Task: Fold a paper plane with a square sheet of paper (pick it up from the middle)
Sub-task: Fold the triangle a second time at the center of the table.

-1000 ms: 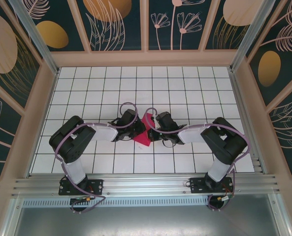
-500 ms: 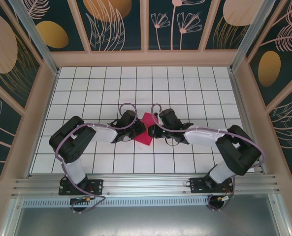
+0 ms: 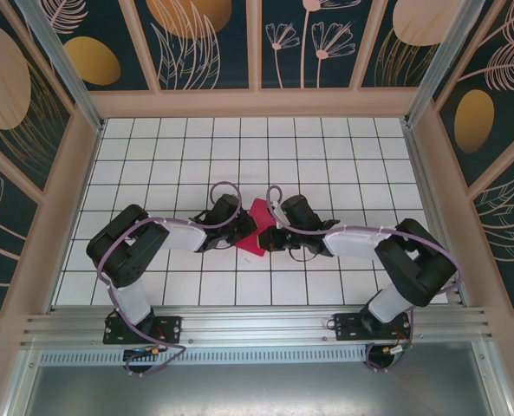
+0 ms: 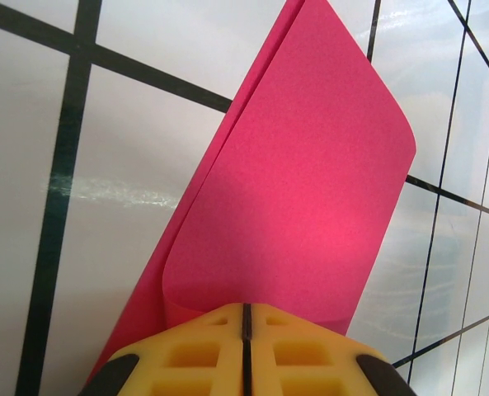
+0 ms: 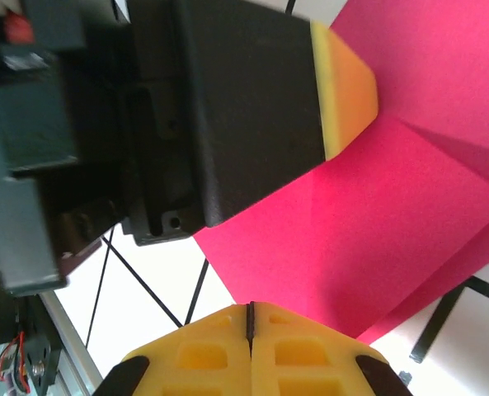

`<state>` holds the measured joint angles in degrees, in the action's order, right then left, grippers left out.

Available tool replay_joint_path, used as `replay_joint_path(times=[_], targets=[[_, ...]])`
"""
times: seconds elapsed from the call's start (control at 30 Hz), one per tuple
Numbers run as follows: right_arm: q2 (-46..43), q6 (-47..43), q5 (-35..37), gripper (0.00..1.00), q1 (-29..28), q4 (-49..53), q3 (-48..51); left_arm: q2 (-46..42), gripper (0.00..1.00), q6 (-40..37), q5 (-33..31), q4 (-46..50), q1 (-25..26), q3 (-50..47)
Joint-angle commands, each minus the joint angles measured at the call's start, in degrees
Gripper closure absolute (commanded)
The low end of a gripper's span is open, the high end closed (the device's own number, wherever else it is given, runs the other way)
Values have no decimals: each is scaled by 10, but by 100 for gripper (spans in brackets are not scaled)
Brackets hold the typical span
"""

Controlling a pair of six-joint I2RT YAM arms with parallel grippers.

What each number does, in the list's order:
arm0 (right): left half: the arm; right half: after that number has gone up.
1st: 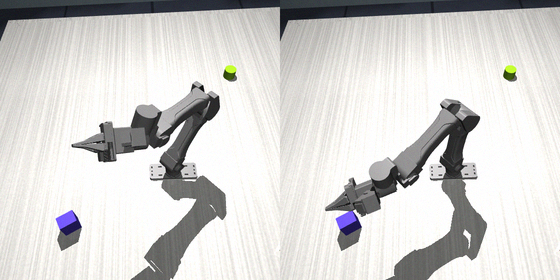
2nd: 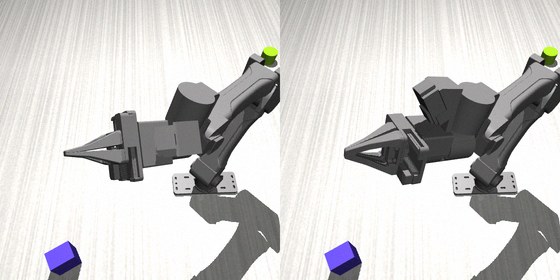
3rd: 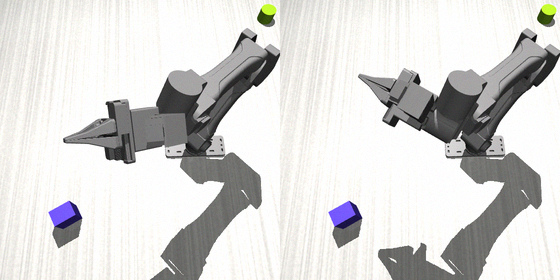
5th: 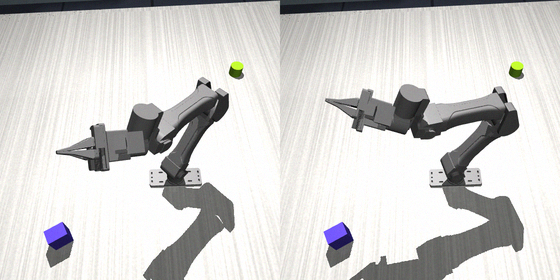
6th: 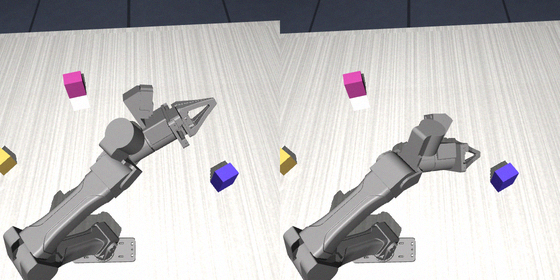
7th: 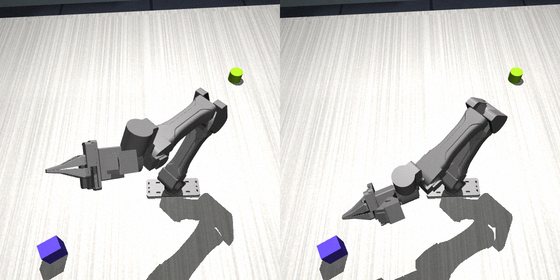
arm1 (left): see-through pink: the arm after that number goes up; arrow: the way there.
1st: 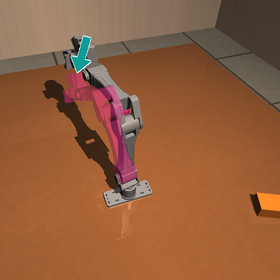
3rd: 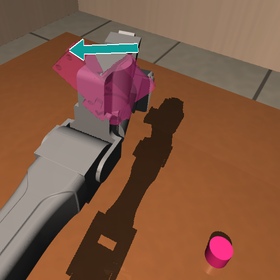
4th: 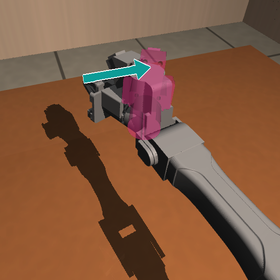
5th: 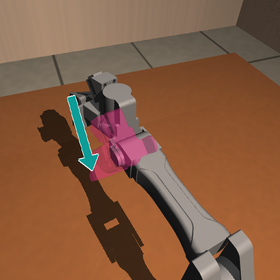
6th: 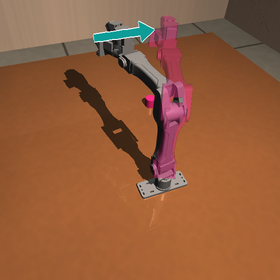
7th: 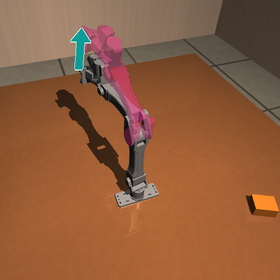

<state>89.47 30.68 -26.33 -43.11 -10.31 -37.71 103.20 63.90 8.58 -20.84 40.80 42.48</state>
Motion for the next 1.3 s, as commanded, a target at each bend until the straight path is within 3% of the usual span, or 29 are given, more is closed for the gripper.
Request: replay_joint_path(times=[0.0, 0.53, 0.83, 1.27], targets=[[21, 9, -42, 95, -4, -30, -10, 21, 89, -6, -6, 31, -2, -13], [96, -5, -38, 95, 0, 31, -45, 22, 89, -9, -7, 34, -2, -15], [125, 40, -65, 94, 0, 0, -16, 24, 89, -9, -7, 31, -2, -20], [93, 31, -75, 93, 1, 34, -20, 21, 90, -6, -10, 29, -2, -27]])
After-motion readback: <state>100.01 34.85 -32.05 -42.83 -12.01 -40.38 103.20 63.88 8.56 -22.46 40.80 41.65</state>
